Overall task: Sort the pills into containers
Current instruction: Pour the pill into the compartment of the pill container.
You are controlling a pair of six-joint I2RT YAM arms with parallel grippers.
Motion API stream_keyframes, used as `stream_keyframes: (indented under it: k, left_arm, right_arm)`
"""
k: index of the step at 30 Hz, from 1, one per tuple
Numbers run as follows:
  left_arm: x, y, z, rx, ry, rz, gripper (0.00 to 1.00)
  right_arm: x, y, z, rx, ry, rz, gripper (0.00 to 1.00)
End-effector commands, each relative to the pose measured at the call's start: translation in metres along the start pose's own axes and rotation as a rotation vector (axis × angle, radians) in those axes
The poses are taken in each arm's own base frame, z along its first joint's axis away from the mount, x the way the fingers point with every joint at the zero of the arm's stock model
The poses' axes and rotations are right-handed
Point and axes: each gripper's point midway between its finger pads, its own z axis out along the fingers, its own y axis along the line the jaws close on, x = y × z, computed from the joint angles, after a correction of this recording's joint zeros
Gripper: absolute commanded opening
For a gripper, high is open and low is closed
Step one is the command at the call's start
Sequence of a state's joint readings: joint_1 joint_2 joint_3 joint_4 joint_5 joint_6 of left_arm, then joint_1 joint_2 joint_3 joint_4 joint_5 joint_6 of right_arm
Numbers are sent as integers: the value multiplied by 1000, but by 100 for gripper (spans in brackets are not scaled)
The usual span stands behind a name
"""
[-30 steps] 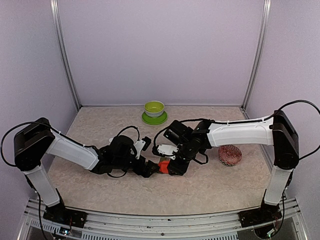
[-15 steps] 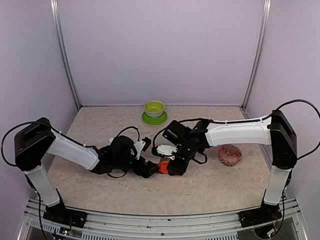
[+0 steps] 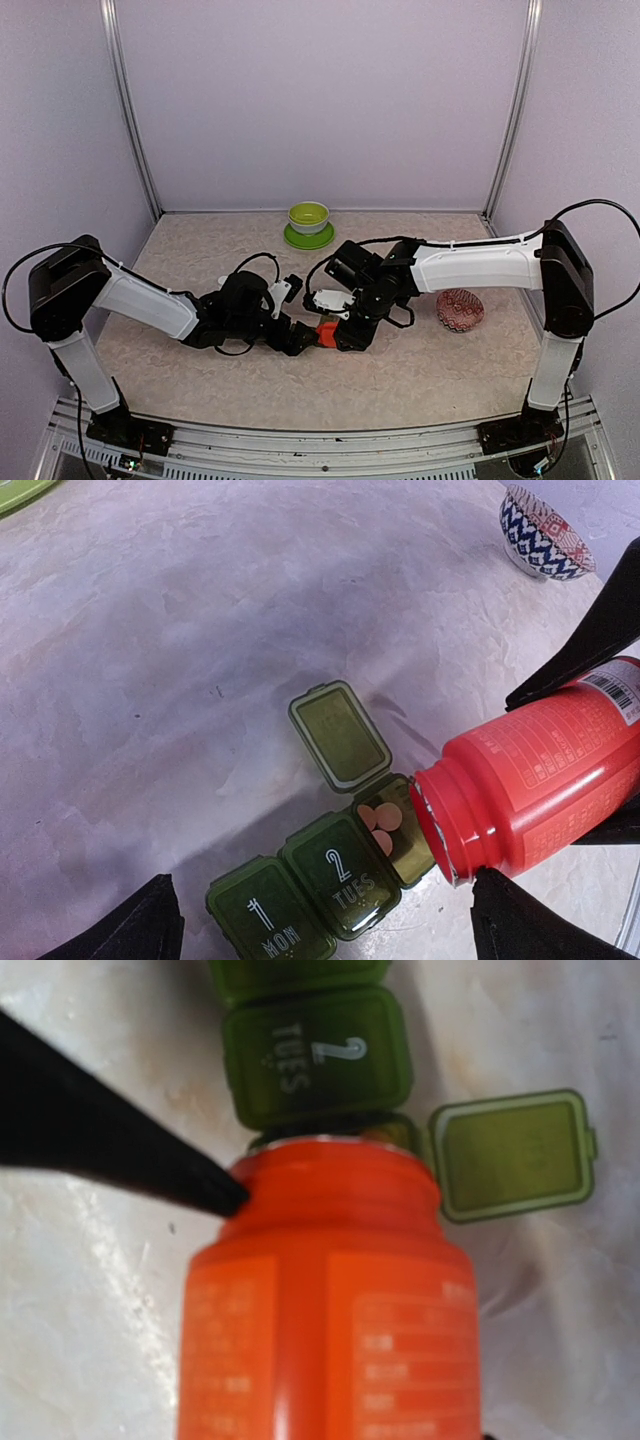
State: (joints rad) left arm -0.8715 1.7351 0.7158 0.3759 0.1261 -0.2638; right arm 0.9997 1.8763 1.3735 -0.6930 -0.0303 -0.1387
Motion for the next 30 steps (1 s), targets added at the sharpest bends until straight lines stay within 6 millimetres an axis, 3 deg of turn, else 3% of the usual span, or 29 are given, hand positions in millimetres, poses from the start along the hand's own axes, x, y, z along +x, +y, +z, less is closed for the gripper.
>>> stream_keyframes:
  k: [1,7,17,24,30]
  left_arm:
    - [-9,-3,4,2,-17,16,98]
    - [-8,-2,4,0,-17,17,98]
    - [-13,-1,0,-12,-38,17,98]
    - [-11,0,1,-13,-27,15,98]
    - [-11,0,0,-15,-30,17,98]
  right_arm:
    - [-20,10,-9,-33,-62,-32,6]
    - [-17,11,-6,-42,-31,-32,5]
    - [-29,10,-17,-25,-93,-33,5]
    - [-13,11,0,-34,-16,-29,5]
    - [-28,10,-12,-30,-85,-29,5]
